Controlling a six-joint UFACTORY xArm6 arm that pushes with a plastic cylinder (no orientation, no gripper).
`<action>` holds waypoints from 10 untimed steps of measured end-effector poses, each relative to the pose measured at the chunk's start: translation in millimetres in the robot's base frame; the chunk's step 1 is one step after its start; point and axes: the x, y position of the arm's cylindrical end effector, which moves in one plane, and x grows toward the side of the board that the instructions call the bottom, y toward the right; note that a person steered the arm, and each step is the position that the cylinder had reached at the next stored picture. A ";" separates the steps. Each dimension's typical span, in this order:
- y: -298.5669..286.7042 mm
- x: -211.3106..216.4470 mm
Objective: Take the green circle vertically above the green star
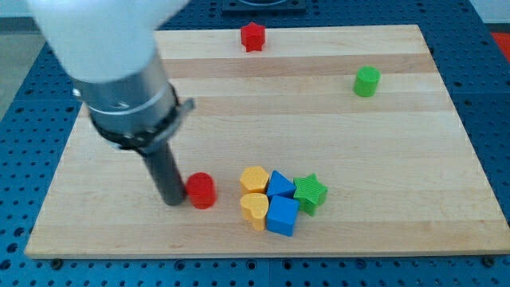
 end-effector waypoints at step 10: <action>345.3 -194.5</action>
